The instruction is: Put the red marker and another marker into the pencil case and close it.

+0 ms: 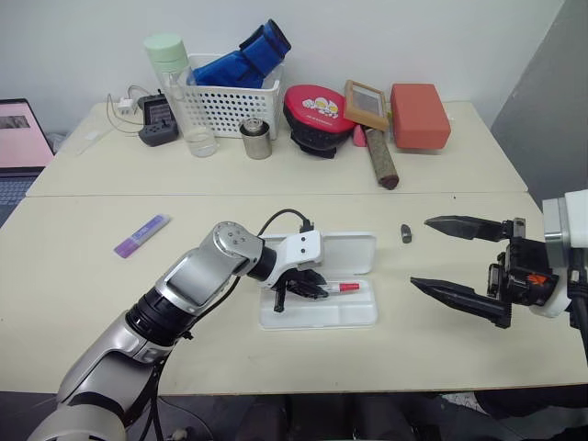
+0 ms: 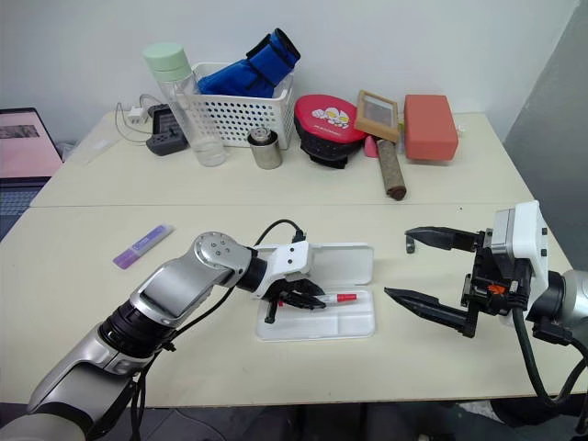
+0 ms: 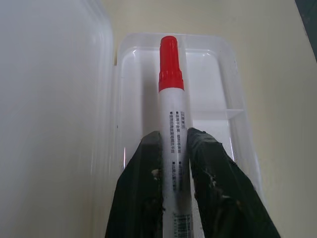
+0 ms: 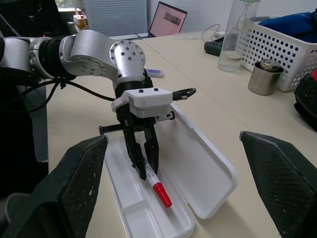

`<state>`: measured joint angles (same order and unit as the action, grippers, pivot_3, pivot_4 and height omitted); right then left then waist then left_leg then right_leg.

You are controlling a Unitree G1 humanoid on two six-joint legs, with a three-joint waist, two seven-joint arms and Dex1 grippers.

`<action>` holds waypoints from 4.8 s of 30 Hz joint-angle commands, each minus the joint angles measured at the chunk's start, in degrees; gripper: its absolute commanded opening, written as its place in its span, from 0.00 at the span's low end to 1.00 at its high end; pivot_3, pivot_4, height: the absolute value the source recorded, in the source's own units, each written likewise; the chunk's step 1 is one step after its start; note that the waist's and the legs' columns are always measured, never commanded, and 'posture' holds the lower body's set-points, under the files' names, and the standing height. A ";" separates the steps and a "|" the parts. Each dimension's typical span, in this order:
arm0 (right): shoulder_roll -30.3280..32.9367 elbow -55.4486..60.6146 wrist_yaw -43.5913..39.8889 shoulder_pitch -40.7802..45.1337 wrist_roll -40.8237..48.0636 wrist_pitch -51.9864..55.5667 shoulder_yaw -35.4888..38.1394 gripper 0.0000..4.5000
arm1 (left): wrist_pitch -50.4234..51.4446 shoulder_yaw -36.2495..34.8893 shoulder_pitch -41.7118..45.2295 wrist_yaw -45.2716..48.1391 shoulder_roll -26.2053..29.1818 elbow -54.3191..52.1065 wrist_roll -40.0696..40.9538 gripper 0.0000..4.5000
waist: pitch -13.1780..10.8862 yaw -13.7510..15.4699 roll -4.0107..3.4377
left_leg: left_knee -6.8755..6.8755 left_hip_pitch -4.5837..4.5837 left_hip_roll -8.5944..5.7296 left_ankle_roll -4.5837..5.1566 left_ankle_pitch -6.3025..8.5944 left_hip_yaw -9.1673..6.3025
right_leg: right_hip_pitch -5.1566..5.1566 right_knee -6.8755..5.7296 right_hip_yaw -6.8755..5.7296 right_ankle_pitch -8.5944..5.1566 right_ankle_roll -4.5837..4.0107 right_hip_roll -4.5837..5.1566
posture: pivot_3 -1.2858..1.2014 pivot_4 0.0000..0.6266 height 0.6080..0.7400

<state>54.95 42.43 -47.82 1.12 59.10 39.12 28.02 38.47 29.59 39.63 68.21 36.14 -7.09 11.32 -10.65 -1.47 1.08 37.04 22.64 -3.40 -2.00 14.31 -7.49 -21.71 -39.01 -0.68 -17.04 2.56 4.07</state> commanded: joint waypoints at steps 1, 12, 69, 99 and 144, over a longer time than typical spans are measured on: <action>0.27 1.10 0.23 0.38 0.78 -1.10 1.36 1.00 | 0.07 -1.23 0.64 0.09 -0.16 -2.41 0.09 0.42 | 0.00 0.00 0.00 | 0.00 0.00 0.00 0.00 0.00 0.00 | 0.00 0.00 0.00 0.00 0.00 0.00 | 0.52 0.24 1.00; 0.67 0.94 0.08 0.18 1.27 -0.89 1.61 1.00 | 3.52 -3.28 0.34 0.47 -0.35 -6.51 3.31 0.91 | 0.00 -0.01 0.00 | 0.00 0.00 0.00 0.00 0.00 0.00 | 0.00 0.00 0.00 0.00 0.00 0.00 | 0.52 0.24 1.00; 1.44 -4.63 -4.98 8.39 -0.55 -1.02 -5.70 1.00 | -29.53 -32.34 0.70 -20.76 13.26 69.22 -10.38 1.00 | 0.20 0.90 -0.08 | -0.04 -0.14 -0.03 0.00 0.00 0.06 | -0.05 -0.12 -0.02 0.03 0.03 0.08 | 0.52 0.24 1.00; 2.24 -5.38 -8.11 9.00 2.92 -0.76 -2.53 1.00 | -11.45 -37.80 -12.95 -4.74 13.43 37.54 2.24 0.26 | 0.86 -0.19 -0.75 | -0.06 -0.28 -0.03 0.01 0.01 0.15 | 0.05 -0.09 0.13 0.03 0.04 0.12 | 0.52 0.24 1.00; 2.40 2.50 -1.78 -1.84 7.54 -1.20 6.03 1.00 | -1.21 -5.42 -13.31 1.32 13.32 -13.60 2.54 0.26 | 0.44 0.01 0.01 | -0.05 -0.14 0.04 0.01 0.01 0.03 | 0.10 0.03 0.05 0.05 -0.01 -0.01 | 0.52 0.24 1.00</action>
<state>57.41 43.77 -49.88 -0.98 65.96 39.18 32.44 38.17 24.37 25.47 68.54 49.20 -19.54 14.13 -10.21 -1.47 1.10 36.99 22.51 -3.36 -1.99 14.32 -7.45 -21.61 -38.97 -0.64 -16.99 2.55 4.06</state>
